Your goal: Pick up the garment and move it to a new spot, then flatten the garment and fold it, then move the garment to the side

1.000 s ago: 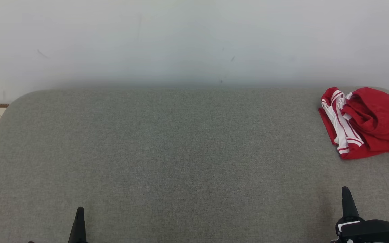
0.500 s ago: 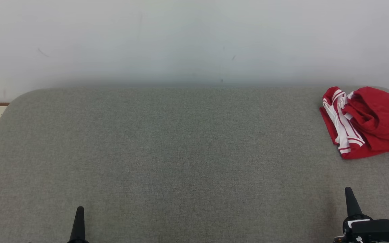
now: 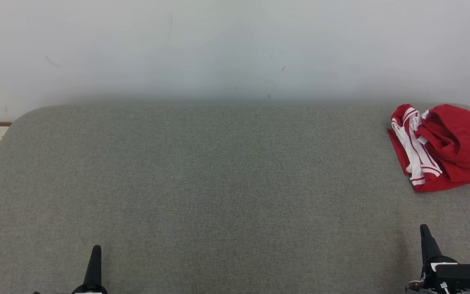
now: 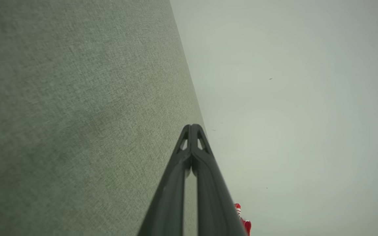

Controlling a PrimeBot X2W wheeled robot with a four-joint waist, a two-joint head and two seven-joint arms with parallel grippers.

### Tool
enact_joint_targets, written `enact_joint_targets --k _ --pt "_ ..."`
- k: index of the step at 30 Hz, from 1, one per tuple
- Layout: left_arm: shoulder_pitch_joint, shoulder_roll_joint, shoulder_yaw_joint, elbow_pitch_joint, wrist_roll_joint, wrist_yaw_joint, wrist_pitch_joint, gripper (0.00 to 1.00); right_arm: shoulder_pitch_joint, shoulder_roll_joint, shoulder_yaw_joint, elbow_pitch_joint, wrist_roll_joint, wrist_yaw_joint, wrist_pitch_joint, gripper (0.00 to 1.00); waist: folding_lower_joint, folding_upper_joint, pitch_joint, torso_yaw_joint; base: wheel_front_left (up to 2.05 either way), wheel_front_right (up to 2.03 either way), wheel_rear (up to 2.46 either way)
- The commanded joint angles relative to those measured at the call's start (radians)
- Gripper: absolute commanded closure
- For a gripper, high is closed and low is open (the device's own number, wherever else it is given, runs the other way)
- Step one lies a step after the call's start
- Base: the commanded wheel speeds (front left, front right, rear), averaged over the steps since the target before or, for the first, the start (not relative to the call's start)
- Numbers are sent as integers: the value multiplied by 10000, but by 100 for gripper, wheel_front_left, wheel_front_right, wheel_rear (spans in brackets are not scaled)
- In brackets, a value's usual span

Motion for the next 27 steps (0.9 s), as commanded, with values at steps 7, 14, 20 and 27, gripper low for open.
enact_joint_targets --k 7,14,20,27 --pt "-272 13 39 130 -744 -100 150 100 -227 -7 -191 70 747 3 238 100 -1 -1 23 13 0 0 0" --pt "-341 12 47 254 -1306 -149 270 100 -345 11 -345 170 1336 4 436 100 -1 -1 46 25 0 0 0" --pt "-443 13 55 368 -1763 -189 370 100 -398 26 -464 249 1809 4 578 100 -1 -1 66 36 0 0 0" --pt "-514 13 62 467 -2235 -234 453 100 -456 44 -583 324 2294 4 728 100 -1 -1 86 47 0 0 0"
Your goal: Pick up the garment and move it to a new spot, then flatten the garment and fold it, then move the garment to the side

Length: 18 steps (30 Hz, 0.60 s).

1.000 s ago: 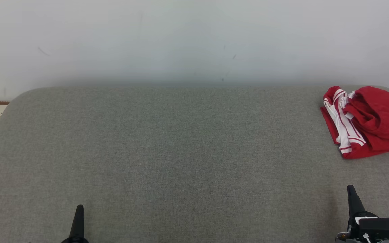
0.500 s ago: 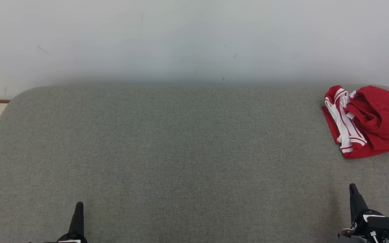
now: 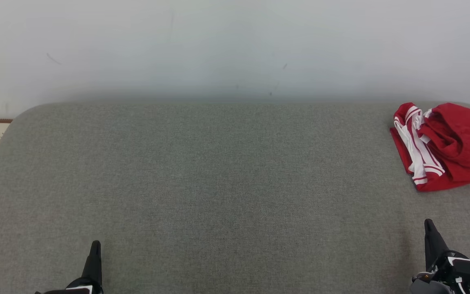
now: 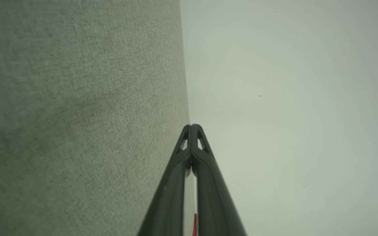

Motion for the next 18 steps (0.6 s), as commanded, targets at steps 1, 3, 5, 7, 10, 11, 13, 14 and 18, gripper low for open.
enact_joint_targets --k 1,3,5,7,10,11,13,14,18 --pt "-133 11 30 51 -262 -67 60 100 -91 12 -46 48 235 4 57 100 1 -1 4 2 0 0 0" --pt "-139 11 31 90 -375 -82 96 100 -120 15 -87 70 371 4 105 100 1 -1 11 6 0 0 0" --pt "-180 12 34 110 -525 -99 119 100 -151 22 -127 90 518 4 154 100 1 -1 17 10 0 0 0" --pt "-211 10 36 144 -673 -90 145 100 -179 25 -162 107 680 4 197 100 1 -1 24 13 0 0 0" --pt "-254 11 41 192 -892 -110 183 100 -186 35 -213 132 873 4 274 100 1 -1 34 19 0 0 0" --pt "-264 11 41 201 -903 -112 192 100 -173 37 -222 134 891 4 280 100 1 -1 36 20 0 0 0" --pt "-258 11 40 196 -857 -112 190 100 -146 44 -226 132 863 4 271 100 1 -1 36 20 0 0 0" --pt "-258 11 40 196 -857 -112 190 100 -147 47 -227 132 857 4 275 100 1 -1 36 20 0 0 0" --pt "-257 11 40 196 -858 -112 190 100 -151 55 -245 131 835 4 294 100 1 -1 36 20 0 0 0"
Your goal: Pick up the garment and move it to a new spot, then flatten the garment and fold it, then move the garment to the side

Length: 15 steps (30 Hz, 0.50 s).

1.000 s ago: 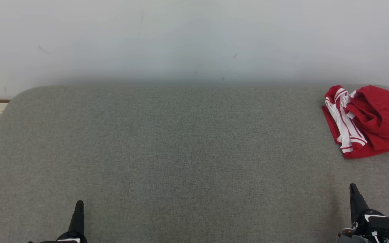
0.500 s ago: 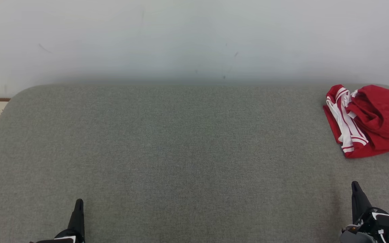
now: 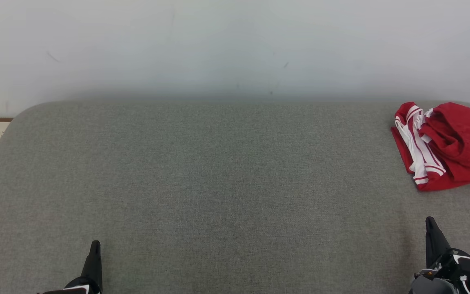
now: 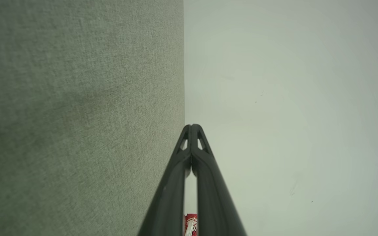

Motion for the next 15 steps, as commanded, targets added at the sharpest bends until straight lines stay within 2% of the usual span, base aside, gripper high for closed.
enact_joint_targets --k 1,15 --pt "-123 9 28 33 -26 -25 38 100 20 26 -14 -5 1 4 33 100 0 0 -1 0 0 0 0" --pt "-122 9 27 32 -25 -25 37 100 8 57 -57 -2 -54 4 82 100 0 0 -1 0 0 0 0"
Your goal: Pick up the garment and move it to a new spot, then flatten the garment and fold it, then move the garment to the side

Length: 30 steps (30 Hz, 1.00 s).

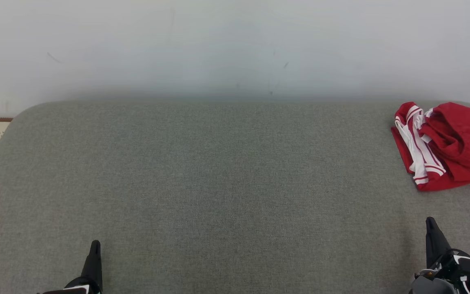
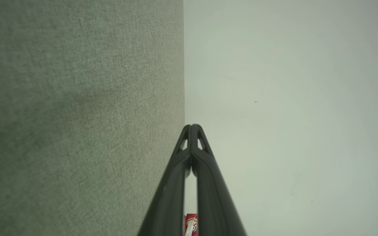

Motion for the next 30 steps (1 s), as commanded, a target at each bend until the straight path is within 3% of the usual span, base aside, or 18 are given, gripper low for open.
enact_joint_targets --k 1,30 --pt "-121 9 27 30 -25 -25 37 100 7 30 -9 -2 -41 4 68 100 0 0 0 0 0 0 0" --pt "-120 9 25 28 -25 -26 36 100 -8 69 -81 -1 -120 4 101 100 0 0 0 0 0 0 0"
